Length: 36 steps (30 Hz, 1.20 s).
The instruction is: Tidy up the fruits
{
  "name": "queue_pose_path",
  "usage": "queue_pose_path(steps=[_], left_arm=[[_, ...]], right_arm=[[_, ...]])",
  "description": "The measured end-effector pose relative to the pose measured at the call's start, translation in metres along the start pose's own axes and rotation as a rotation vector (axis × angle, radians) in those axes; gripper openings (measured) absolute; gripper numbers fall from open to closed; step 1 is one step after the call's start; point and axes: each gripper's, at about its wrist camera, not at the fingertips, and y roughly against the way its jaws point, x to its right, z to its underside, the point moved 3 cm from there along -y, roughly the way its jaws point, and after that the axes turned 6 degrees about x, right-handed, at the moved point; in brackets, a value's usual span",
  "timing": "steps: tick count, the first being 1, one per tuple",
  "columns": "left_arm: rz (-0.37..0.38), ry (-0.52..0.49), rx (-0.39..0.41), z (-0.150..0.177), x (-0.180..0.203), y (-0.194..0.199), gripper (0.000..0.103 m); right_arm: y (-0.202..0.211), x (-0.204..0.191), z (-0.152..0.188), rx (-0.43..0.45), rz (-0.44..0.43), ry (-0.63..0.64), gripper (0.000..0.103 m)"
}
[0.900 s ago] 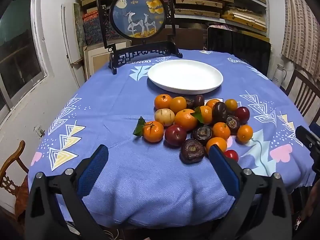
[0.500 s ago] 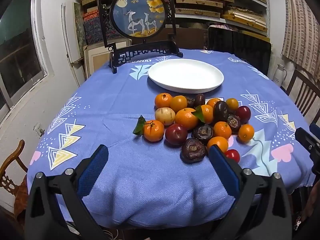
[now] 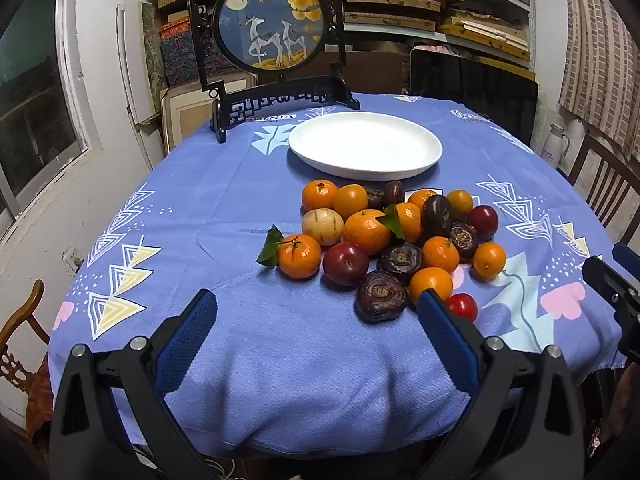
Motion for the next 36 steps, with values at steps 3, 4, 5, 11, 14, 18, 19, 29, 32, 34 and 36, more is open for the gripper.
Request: queue_pose_path(steps=[3, 4, 5, 11, 14, 18, 19, 29, 32, 34, 36], left_arm=[[0.002, -0.004, 0.0, 0.001, 0.001, 0.0, 0.098], [0.001, -0.005, -0.001, 0.001, 0.002, 0.0, 0.098], [0.001, -0.005, -0.003, 0.001, 0.001, -0.001, 0.098], [0.007, -0.009, -0.007, 0.002, 0.004, -0.002, 0.098], [0.011, -0.031, 0.006, 0.001, 0.008, -0.001, 0.098], [0.01, -0.041, 0.001, 0.001, 0.011, -0.002, 0.098], [0.011, -0.036, -0.003, 0.001, 0.011, -0.003, 0.098], [0.012, -0.028, -0.002, -0.003, 0.01, -0.003, 0.098], [0.013, -0.026, -0.006, -0.002, 0.009, -0.004, 0.098], [0.013, -0.022, -0.006, -0.002, 0.008, -0.005, 0.098], [0.012, -0.019, -0.004, -0.003, 0.007, -0.005, 0.098]], right_arm=[[-0.001, 0.001, 0.0, -0.004, 0.0, -0.002, 0.099], [-0.001, 0.001, 0.0, -0.004, -0.001, -0.001, 0.099], [-0.001, 0.001, 0.001, -0.005, -0.002, -0.001, 0.099], [-0.001, -0.001, 0.001, 0.0, -0.012, 0.005, 0.099], [0.0, -0.001, 0.001, 0.003, -0.018, -0.001, 0.099], [-0.002, -0.003, 0.002, -0.016, -0.032, 0.0, 0.099], [-0.002, -0.003, 0.001, -0.014, -0.033, 0.004, 0.099], [0.0, -0.003, -0.003, -0.003, -0.031, 0.008, 0.099], [-0.002, -0.002, -0.003, -0.009, -0.028, 0.01, 0.099], [-0.003, -0.002, -0.003, -0.013, -0.026, 0.008, 0.099], [-0.004, -0.002, -0.003, -0.013, -0.026, 0.01, 0.099]])
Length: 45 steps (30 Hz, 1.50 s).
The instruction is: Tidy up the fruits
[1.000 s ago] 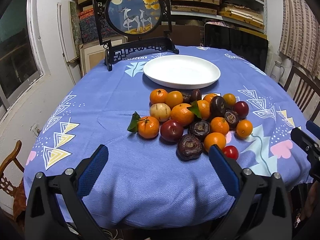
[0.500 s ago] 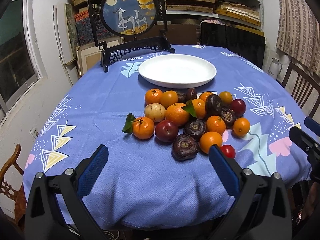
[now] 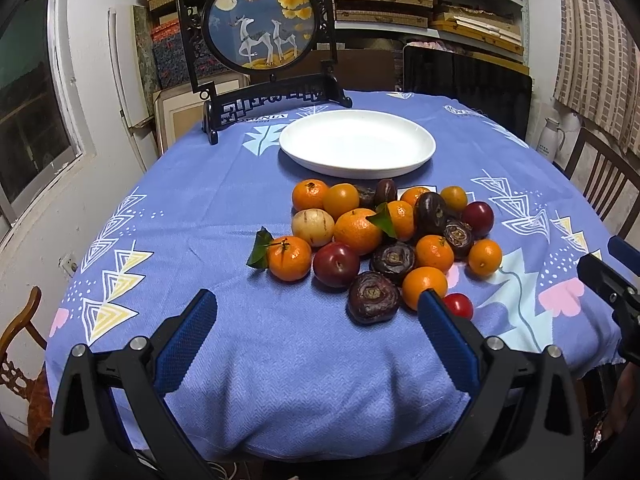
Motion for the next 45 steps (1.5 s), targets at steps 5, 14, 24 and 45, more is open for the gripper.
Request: queue_pose_path(steps=[5, 14, 24, 45], left_arm=[[0.0, 0.002, 0.003, 0.0, -0.001, 0.001, 0.098], [0.0, 0.005, 0.009, 0.0, -0.003, 0.004, 0.098], [0.0, 0.009, 0.011, 0.0, -0.004, 0.005, 0.098], [0.101, -0.098, -0.059, 0.025, 0.012, -0.034, 0.098]], right_arm=[[-0.002, -0.004, 0.002, -0.01, -0.005, 0.016, 0.099], [-0.001, -0.005, 0.002, -0.007, -0.002, 0.016, 0.099], [-0.001, -0.006, 0.003, -0.005, -0.002, 0.018, 0.099], [-0.005, 0.016, 0.01, -0.028, -0.002, -0.008, 0.099]])
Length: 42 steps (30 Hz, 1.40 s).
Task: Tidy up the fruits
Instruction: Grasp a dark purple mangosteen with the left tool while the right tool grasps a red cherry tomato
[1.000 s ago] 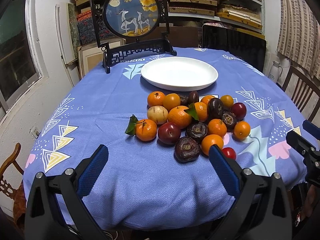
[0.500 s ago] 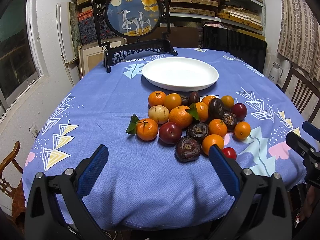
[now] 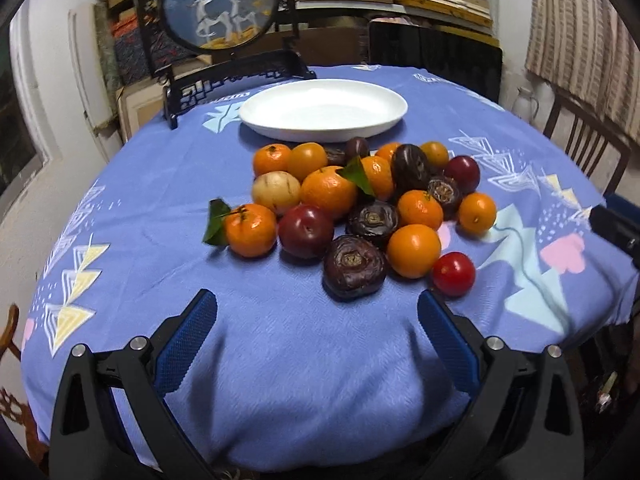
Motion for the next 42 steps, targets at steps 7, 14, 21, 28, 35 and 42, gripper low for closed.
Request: queue_pose_path(steps=[7, 14, 21, 28, 35, 42], left_arm=[[0.024, -0.033, -0.013, 0.002, 0.01, -0.029, 0.059], [0.045, 0.002, -0.001, 0.0, 0.012, -0.04, 0.057], [0.126, 0.026, 0.043, 0.003, 0.009, -0.036, 0.042], [0.106, 0.071, 0.109, 0.0, -0.015, -0.001, 0.042], [0.079, 0.099, 0.121, -0.004, -0.033, 0.013, 0.042], [0.091, 0.112, 0.088, 0.002, -0.039, 0.0, 0.042]], right_arm=[[-0.007, 0.0, 0.005, -0.015, -0.012, 0.023, 0.099], [-0.014, 0.005, 0.008, -0.036, -0.016, 0.013, 0.099], [-0.018, -0.009, 0.01, -0.054, -0.053, 0.052, 0.099], [-0.029, -0.056, 0.011, -0.104, -0.249, 0.155, 0.099], [-0.062, -0.104, 0.015, -0.206, -0.331, 0.251, 0.078], [-0.084, -0.115, 0.021, -0.279, -0.344, 0.244, 0.043]])
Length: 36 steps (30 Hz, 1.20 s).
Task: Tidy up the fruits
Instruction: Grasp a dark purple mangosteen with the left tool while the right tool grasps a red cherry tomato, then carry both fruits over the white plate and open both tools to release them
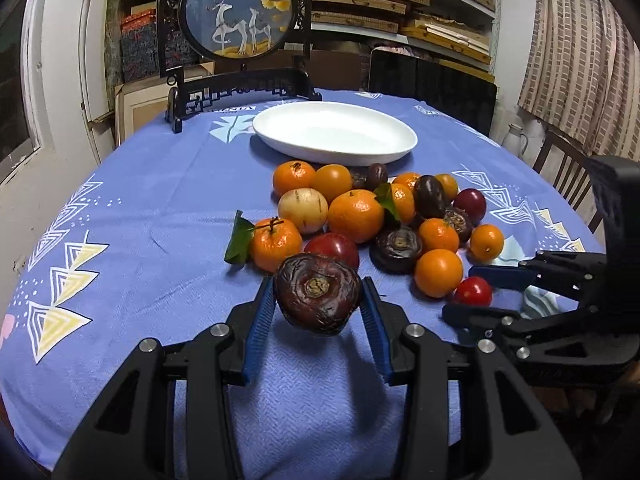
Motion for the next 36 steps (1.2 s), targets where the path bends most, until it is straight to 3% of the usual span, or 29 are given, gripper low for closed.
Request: queue_pose_path(steps=[1, 2, 10, 18, 22, 26, 31, 33, 34, 36], left_arm=[[-0.001, 0.001, -0.002, 0.0, -0.001, -0.001, 0.042], [-0.003, 0.003, -0.001, 0.0, -0.003, -0.001, 0.042], [0.023, 0.03, 0.025, -0.011, -0.009, 0.008, 0.042], [0.062, 0.006, 0.036, -0.063, -0.004, -0.009, 0.042], [0.092, 0.022, 0.002, -0.102, -0.004, -0.047, 0.042], [0.083, 0.013, -0.03, -0.144, -0.007, -0.1, 0.042], [0.045, 0.034, -0.159, -0.169, -0.017, -0.182, 0.042], [0.03, 0.033, -0.197, -0.17, -0.019, -0.204, 0.044], [0.025, 0.036, -0.208, -0.173, -0.02, -0.212, 0.046], [0.007, 0.053, -0.181, -0.178, -0.024, -0.21, 0.063]], right_arm=[[0.001, -0.001, 0.0, 0.001, -0.009, 0.0, 0.033], [0.002, 0.0, 0.0, 0.004, -0.028, -0.009, 0.03], [0.03, 0.011, -0.007, 0.054, -0.103, -0.054, 0.03], [0.051, 0.059, -0.06, 0.14, -0.096, -0.126, 0.03], [0.03, 0.09, -0.102, 0.144, -0.086, -0.172, 0.031], [-0.024, 0.125, -0.144, 0.087, -0.064, -0.213, 0.032], [-0.099, 0.158, -0.169, -0.013, 0.011, -0.261, 0.033], [-0.118, 0.169, -0.178, -0.015, 0.037, -0.277, 0.045], [-0.122, 0.172, -0.18, -0.01, 0.052, -0.282, 0.056], [-0.116, 0.178, -0.184, 0.041, 0.103, -0.275, 0.056]])
